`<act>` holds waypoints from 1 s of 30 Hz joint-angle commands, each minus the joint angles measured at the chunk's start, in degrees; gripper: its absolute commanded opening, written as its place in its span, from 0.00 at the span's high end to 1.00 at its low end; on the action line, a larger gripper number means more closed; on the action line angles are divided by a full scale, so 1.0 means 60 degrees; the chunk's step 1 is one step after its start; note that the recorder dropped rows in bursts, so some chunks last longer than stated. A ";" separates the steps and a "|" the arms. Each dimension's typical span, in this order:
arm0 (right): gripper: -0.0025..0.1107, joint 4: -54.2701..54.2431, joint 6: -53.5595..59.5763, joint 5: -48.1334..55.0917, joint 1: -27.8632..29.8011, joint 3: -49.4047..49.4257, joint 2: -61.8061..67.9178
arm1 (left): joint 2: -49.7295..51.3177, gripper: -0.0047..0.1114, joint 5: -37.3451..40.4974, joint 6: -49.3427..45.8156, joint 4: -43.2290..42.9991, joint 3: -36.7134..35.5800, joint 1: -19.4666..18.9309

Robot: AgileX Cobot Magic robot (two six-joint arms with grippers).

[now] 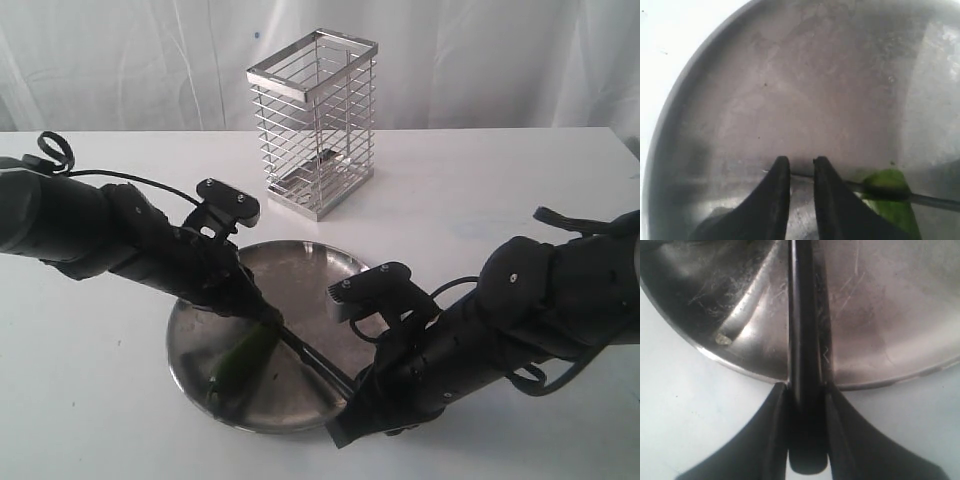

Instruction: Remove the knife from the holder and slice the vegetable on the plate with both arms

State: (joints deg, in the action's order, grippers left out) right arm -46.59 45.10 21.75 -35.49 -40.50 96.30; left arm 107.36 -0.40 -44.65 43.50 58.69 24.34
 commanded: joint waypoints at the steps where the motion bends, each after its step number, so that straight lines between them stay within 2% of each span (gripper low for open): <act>1: 0.98 0.0122 0.0191 0.0171 -0.0021 -0.0032 0.0071 | -0.0914 0.73 0.1192 -0.0049 -0.0262 -0.0109 -0.0059; 6: 0.98 0.0122 0.0191 0.0151 -0.0021 -0.0032 0.0071 | -0.1345 0.57 0.2900 -0.0049 -0.0625 -0.0202 -0.0059; 8: 0.98 0.0122 0.0191 0.0151 -0.0021 -0.0032 0.0071 | -0.1288 0.55 0.3312 -0.0049 -0.0672 -0.0365 -0.0042; 14: 0.98 0.0122 0.0191 0.0151 -0.0021 -0.0032 0.0071 | -0.1223 0.55 0.2343 -0.0049 -0.0775 -0.1010 -0.0042; 30: 0.98 0.0239 0.0169 0.0742 -0.0021 -0.0032 0.0071 | -0.0788 0.56 0.1752 -0.0002 -0.0902 -0.1010 -0.0042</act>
State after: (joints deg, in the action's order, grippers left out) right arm -46.27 45.51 24.41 -35.49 -40.61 96.53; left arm 102.82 10.24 -44.66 37.95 53.07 24.11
